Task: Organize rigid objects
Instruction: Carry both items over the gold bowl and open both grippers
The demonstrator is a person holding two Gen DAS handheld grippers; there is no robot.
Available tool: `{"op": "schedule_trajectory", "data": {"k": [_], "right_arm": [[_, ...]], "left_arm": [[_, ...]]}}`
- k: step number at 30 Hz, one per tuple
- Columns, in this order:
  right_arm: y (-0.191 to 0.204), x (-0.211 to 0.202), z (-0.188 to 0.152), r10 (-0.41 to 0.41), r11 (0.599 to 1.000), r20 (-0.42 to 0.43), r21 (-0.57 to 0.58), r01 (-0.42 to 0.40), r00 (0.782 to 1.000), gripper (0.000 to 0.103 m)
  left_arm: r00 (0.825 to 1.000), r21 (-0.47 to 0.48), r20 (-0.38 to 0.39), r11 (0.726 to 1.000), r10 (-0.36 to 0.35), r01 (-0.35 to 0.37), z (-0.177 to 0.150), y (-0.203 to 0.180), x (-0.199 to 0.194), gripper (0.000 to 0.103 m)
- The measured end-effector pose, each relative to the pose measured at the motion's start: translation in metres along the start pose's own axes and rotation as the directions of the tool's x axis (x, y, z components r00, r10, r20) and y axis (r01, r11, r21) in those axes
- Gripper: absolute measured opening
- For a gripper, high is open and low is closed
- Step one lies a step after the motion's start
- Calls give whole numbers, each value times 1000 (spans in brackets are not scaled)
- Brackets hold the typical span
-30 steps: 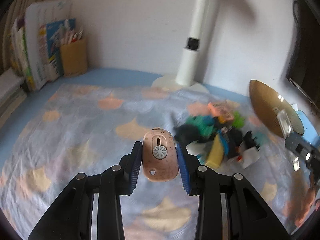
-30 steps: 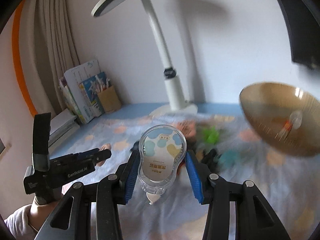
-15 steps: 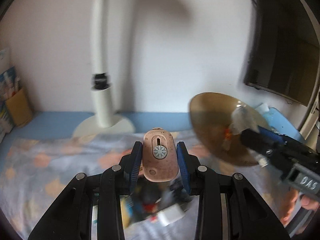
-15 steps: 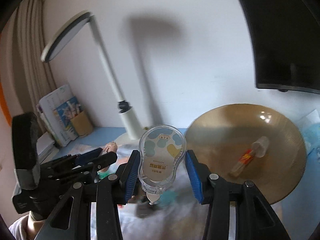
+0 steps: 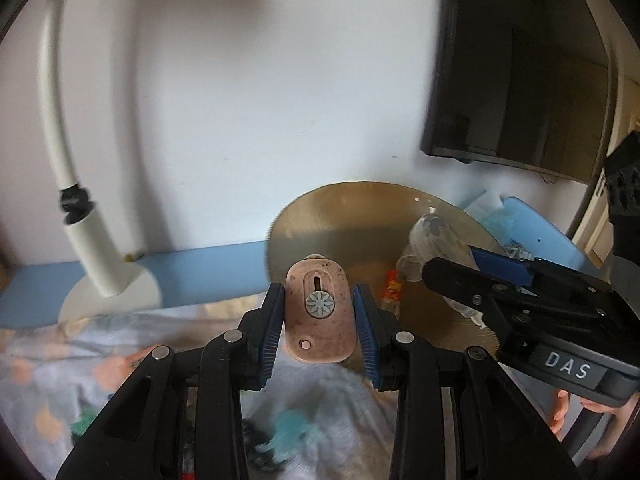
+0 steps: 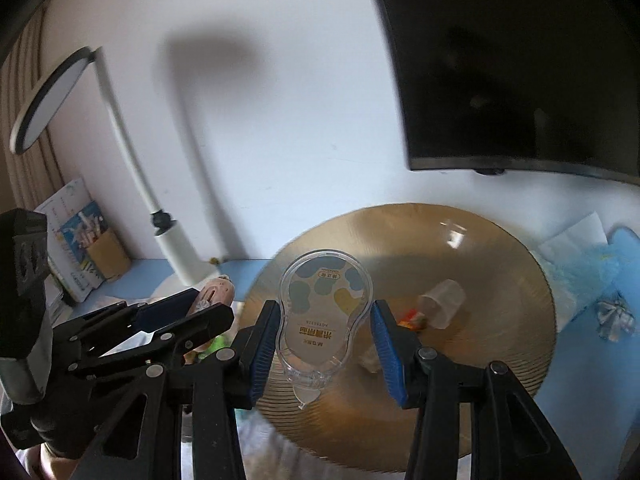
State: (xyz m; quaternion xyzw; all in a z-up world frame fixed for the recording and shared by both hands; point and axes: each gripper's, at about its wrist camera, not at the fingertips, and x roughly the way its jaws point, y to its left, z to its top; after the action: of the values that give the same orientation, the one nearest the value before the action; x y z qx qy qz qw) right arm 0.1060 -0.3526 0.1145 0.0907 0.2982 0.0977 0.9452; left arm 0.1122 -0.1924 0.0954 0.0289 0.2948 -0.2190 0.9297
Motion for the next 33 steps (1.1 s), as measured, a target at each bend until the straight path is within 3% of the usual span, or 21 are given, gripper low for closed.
{"op": "schedule_trajectory", "data": {"k": [10,21,23,25,26,27,28,30,33], "right_arm": [[-39,9,-2,-57,998,-38,34,58,998,45],[-61,13,-1,-72,992,-44,97,76,996,46],[-65,13,1,-94,987,-63,127,101,994,59],[-71,14,3,-143,975,-104,159,158,984,70],[-76,14,4,-148,968,-121,187,169,982,76],[-81,13,4,-133,964,-122,215,157,984,95],[-87,9,4,-106,957,-100,259,128,989,103],[-93,2,4,-64,947,-72,312,83,995,103],[-93,-3,4,-64,932,-67,352,84,996,103]], "left_arm": [[997,41,-32,997,-63,65,5,-26,25,32],[997,70,-44,996,-56,59,8,-40,36,34],[998,38,-52,999,-37,39,10,-34,38,54],[994,-39,-93,998,-57,53,11,-20,44,103],[988,-89,-125,993,-86,75,11,-12,48,103],[985,-142,-132,985,-114,95,12,-2,49,103],[985,-165,-131,982,-116,93,13,4,48,103],[989,-178,-131,983,-74,50,16,13,44,103],[989,-167,-145,986,-33,8,16,21,39,103]]}}
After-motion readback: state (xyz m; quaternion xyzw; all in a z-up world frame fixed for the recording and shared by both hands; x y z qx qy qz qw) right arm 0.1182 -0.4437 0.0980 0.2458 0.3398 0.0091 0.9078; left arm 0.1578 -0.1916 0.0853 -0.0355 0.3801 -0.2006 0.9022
